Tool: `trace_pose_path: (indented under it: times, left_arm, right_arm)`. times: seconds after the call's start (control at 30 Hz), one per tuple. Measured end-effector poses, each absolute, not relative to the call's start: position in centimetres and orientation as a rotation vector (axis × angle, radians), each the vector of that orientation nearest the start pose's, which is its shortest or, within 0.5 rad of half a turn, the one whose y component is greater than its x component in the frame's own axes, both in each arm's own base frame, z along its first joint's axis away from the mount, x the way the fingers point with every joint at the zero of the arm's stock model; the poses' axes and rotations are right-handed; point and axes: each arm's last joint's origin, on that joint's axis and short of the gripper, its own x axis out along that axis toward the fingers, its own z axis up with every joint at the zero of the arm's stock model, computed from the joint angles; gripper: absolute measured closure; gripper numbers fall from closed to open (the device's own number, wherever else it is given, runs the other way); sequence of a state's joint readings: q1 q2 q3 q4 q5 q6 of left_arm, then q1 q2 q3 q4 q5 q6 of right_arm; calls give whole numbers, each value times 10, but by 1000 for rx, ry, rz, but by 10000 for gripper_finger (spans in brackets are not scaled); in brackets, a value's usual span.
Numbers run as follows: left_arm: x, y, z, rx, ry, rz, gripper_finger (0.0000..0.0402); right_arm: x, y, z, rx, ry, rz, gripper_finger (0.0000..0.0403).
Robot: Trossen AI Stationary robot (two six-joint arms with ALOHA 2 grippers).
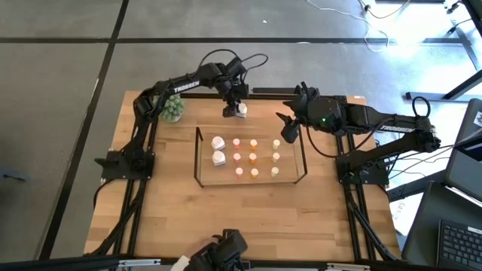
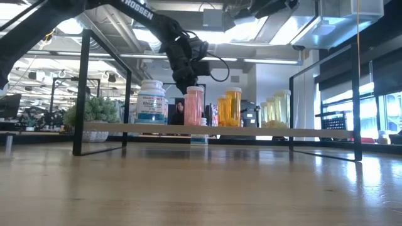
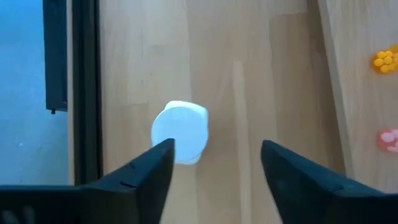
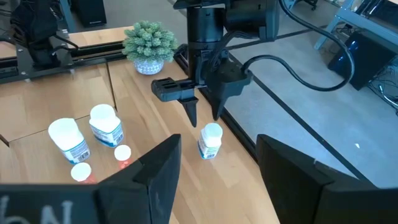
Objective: Pick and place medicine bottles onto shelf by color
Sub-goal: Put the white pill bottle on the shelf aligned with the other white pill bottles
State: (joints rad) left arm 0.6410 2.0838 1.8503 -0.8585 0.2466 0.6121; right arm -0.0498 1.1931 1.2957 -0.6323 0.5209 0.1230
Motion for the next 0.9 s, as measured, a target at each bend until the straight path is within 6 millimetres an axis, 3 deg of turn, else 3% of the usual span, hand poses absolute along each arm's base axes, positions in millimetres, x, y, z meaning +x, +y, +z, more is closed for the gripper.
trace_pose_path:
  times: [0.17, 0.3, 0.7, 0.9]
  left_arm:
    - [362, 269, 249, 161, 1012, 30, 105]
    - [366, 272, 238, 214, 1035, 4, 75]
    - [371, 281, 216, 221, 1071, 25, 70]
    - [373, 278, 215, 243, 1078, 7, 70]
  right_arm:
    - [239, -26, 387, -8, 486, -588, 192]
    - [239, -26, 387, -8, 486, -588, 192]
    - [239, -26, 387, -8, 486, -588, 192]
    - [239, -26, 387, -8, 485, -588, 192]
